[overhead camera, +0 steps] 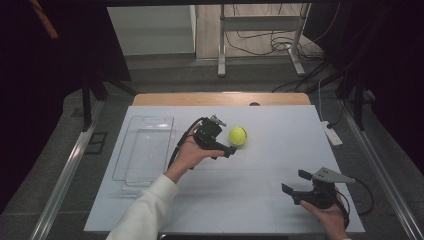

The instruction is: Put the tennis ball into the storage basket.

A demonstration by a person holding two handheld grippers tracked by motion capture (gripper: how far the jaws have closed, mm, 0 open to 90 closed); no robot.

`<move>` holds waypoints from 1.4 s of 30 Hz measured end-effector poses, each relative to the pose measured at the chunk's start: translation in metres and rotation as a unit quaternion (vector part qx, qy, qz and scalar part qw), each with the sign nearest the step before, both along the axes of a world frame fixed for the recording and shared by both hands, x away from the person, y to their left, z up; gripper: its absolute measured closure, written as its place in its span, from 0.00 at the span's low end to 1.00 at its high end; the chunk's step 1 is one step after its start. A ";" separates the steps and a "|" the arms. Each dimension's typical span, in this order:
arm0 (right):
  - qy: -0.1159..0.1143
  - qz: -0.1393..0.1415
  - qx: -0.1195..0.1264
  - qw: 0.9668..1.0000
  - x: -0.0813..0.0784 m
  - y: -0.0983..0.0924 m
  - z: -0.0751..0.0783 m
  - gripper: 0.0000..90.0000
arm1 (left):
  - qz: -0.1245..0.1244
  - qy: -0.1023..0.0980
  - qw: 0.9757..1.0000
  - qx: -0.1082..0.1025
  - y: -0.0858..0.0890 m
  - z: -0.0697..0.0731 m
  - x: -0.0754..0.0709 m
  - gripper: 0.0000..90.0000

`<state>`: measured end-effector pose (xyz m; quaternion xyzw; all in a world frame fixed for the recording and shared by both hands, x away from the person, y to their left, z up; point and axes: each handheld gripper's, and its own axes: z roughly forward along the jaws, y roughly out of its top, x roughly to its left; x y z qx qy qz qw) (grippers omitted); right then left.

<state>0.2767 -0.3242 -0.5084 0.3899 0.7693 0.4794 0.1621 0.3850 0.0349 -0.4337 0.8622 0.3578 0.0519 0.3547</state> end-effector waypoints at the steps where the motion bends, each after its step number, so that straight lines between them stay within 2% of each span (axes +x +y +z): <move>1: 0.000 0.000 0.000 1.000 0.000 0.000 0.000 0.12 | -0.001 0.002 1.000 -0.003 0.000 0.000 0.001 0.09; 15: 0.000 -0.001 -0.001 1.000 0.000 0.000 0.000 0.12 | 0.001 0.003 1.000 0.006 -0.010 0.000 0.012 0.09; 23: 0.000 0.000 -0.004 1.000 0.000 0.000 -0.001 0.12 | -0.003 0.008 1.000 0.010 -0.017 -0.002 0.018 0.08; 28: -0.001 -0.001 -0.004 1.000 0.000 0.000 0.000 0.12 | -0.005 0.015 1.000 0.003 -0.020 -0.003 0.023 0.08; 42: 0.000 -0.001 -0.004 1.000 0.000 0.000 -0.001 0.12 | -0.004 0.022 1.000 0.014 -0.030 -0.007 0.035 0.08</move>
